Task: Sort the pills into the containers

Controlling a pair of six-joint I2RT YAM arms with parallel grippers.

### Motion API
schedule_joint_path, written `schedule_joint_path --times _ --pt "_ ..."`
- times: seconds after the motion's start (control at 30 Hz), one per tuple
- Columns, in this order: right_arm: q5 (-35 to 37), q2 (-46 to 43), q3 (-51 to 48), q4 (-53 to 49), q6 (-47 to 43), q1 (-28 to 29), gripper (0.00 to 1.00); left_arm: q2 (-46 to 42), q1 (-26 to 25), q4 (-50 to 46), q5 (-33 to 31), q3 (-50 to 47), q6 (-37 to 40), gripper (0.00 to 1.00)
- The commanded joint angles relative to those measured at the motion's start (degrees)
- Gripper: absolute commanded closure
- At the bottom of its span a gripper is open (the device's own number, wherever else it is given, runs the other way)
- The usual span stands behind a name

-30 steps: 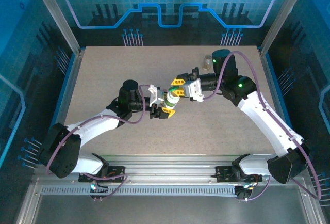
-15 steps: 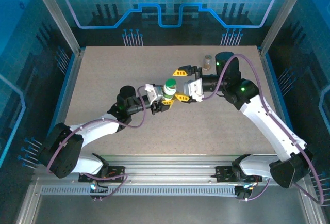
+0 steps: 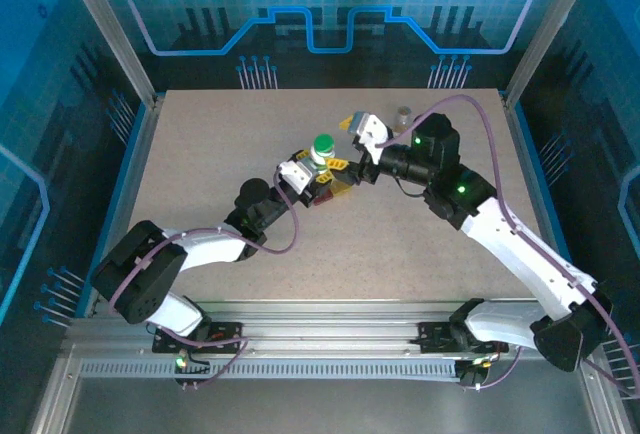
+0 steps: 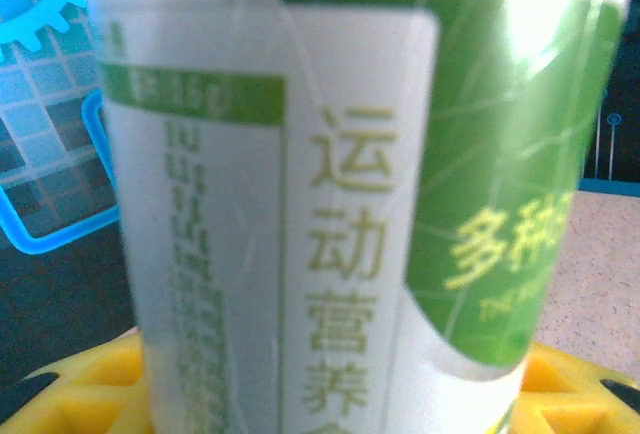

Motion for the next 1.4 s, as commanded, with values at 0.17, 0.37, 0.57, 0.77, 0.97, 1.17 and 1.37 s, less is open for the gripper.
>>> schedule_joint_path --times 0.17,0.37,0.57,0.77,0.97,1.17,1.37 --pt "-9.05 1.93 2.63 -3.38 7.76 -3.59 0.24 -0.54 -0.88 8.41 2.77 -1.74 -2.13 0.71" --pt "-14.99 3.28 1.08 -5.22 3.08 -5.36 0.23 -0.89 -0.87 9.37 8.35 -2.13 -4.65 0.72" --pt "-16.25 4.86 1.50 -9.39 -2.41 -5.31 0.22 -1.50 -0.92 8.59 9.86 -1.86 -5.31 0.72" --pt "-15.53 6.96 1.41 -9.31 -3.53 -4.98 0.25 -1.64 -0.92 8.48 10.61 -1.69 -5.79 0.72" --pt "-15.68 8.10 1.40 -7.84 -3.51 -3.84 0.29 -1.58 -1.23 7.57 10.68 -1.42 -5.26 0.72" --pt "-17.37 9.27 1.77 -8.07 -4.57 -3.48 0.33 -1.55 -1.59 7.43 11.91 -1.37 -5.33 0.72" --pt "-17.95 10.01 1.89 -7.70 -4.87 -3.22 0.51 -1.54 -1.88 7.40 12.83 -1.24 -5.37 0.72"
